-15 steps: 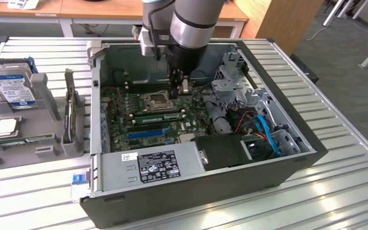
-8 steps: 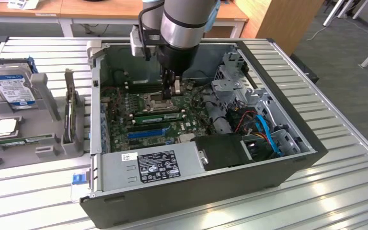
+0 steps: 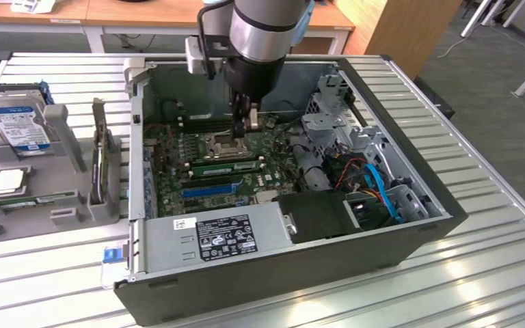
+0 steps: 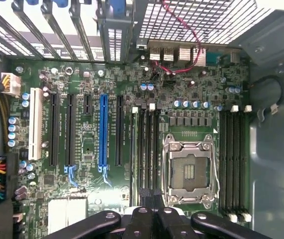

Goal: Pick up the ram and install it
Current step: 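Press down the ram until it locks into place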

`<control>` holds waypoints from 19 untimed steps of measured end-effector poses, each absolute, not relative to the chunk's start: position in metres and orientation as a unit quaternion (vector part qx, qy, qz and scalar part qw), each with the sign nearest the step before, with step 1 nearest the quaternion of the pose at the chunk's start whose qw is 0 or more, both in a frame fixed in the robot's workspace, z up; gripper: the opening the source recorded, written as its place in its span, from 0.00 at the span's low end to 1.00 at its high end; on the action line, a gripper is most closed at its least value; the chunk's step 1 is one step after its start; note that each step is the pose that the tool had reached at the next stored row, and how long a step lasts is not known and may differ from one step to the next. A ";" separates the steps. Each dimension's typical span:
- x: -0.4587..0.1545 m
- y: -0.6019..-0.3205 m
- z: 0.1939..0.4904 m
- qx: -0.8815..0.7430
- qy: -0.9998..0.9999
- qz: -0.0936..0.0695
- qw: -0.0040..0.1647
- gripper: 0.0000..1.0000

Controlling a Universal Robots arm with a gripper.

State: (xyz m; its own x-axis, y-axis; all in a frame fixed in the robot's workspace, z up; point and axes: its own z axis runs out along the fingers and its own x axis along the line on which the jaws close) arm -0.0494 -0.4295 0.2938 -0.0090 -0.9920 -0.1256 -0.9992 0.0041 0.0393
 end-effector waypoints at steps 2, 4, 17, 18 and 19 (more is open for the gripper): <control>-0.049 -0.429 0.299 -0.703 0.708 0.058 0.031 0.10; -0.049 -0.429 0.304 -0.703 0.708 0.058 0.031 0.10; -0.049 -0.429 0.324 -0.703 0.708 0.058 0.031 0.10; -0.049 -0.429 0.324 -0.703 0.708 0.058 0.031 0.10; -0.049 -0.429 0.324 -0.703 0.708 0.058 0.031 0.10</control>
State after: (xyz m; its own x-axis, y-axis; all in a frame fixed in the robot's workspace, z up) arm -0.0494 -0.4295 0.3236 -0.0090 -0.9921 -0.1255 -0.9992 0.0041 0.0391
